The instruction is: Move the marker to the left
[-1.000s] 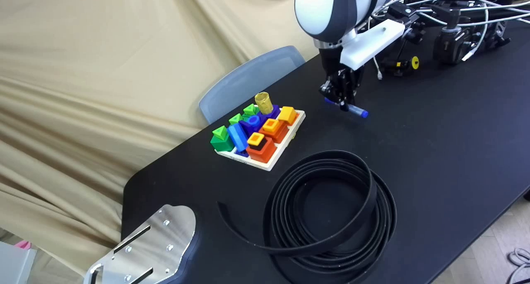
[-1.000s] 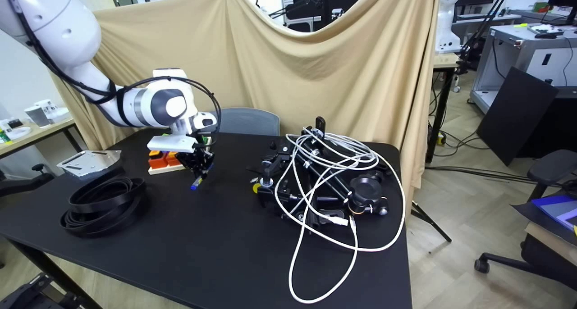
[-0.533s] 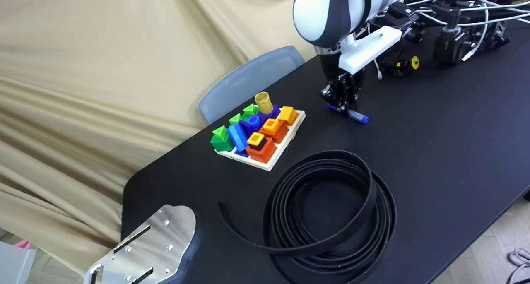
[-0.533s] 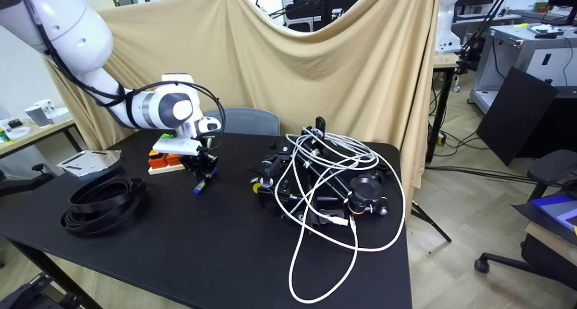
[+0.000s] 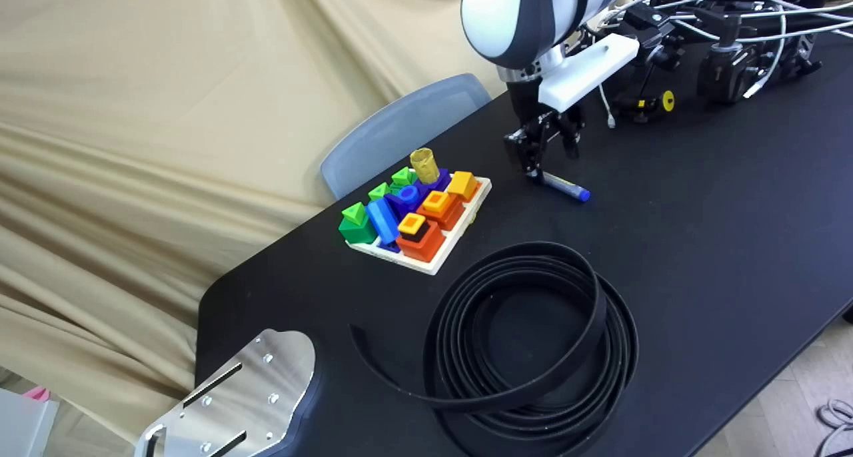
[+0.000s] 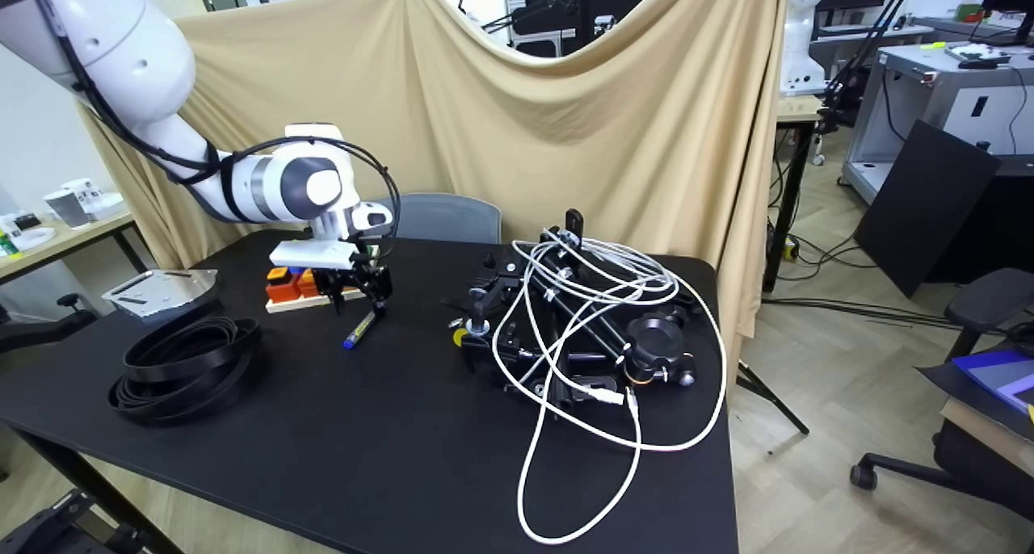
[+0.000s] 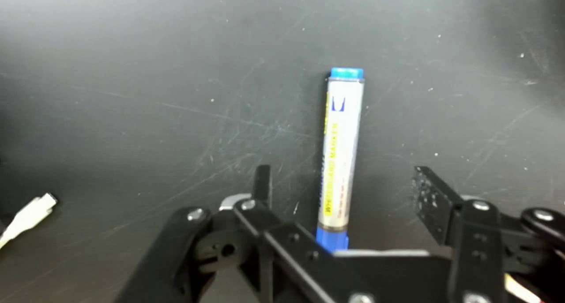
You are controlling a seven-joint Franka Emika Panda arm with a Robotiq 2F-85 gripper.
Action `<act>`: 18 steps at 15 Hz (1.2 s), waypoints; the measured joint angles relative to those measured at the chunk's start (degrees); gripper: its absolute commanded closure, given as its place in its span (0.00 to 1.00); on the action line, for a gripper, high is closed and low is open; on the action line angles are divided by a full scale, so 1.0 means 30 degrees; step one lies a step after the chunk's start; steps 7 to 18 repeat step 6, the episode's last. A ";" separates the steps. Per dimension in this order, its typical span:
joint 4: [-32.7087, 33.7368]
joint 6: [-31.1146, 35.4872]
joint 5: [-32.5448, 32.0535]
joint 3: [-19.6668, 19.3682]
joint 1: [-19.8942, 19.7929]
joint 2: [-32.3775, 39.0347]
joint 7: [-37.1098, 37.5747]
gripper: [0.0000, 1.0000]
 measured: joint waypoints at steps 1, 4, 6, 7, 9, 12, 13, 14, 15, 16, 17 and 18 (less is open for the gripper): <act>-0.0058 -0.0067 -0.0042 -0.0001 0.0042 -0.0261 0.0000 0.00; -0.0330 -0.0828 -0.0337 -0.0008 0.0127 -0.1226 0.0011 0.00; -0.0594 -0.1828 -0.0283 -0.0001 0.0126 -0.1933 0.0025 0.00; -0.0594 -0.1828 -0.0283 -0.0001 0.0126 -0.1933 0.0025 0.00; -0.0594 -0.1828 -0.0283 -0.0001 0.0126 -0.1933 0.0025 0.00; -0.0594 -0.1828 -0.0283 -0.0001 0.0126 -0.1933 0.0025 0.00; -0.0594 -0.1828 -0.0283 -0.0001 0.0126 -0.1933 0.0025 0.00; -0.0594 -0.1828 -0.0283 -0.0001 0.0126 -0.1933 0.0025 0.00; -0.0594 -0.1828 -0.0283 -0.0001 0.0126 -0.1933 0.0025 0.00; -0.0594 -0.1828 -0.0283 -0.0001 0.0126 -0.1933 0.0025 0.00; -0.0594 -0.1828 -0.0283 -0.0001 0.0126 -0.1933 0.0025 0.00; -0.0594 -0.1828 -0.0283 -0.0001 0.0126 -0.1933 0.0025 0.00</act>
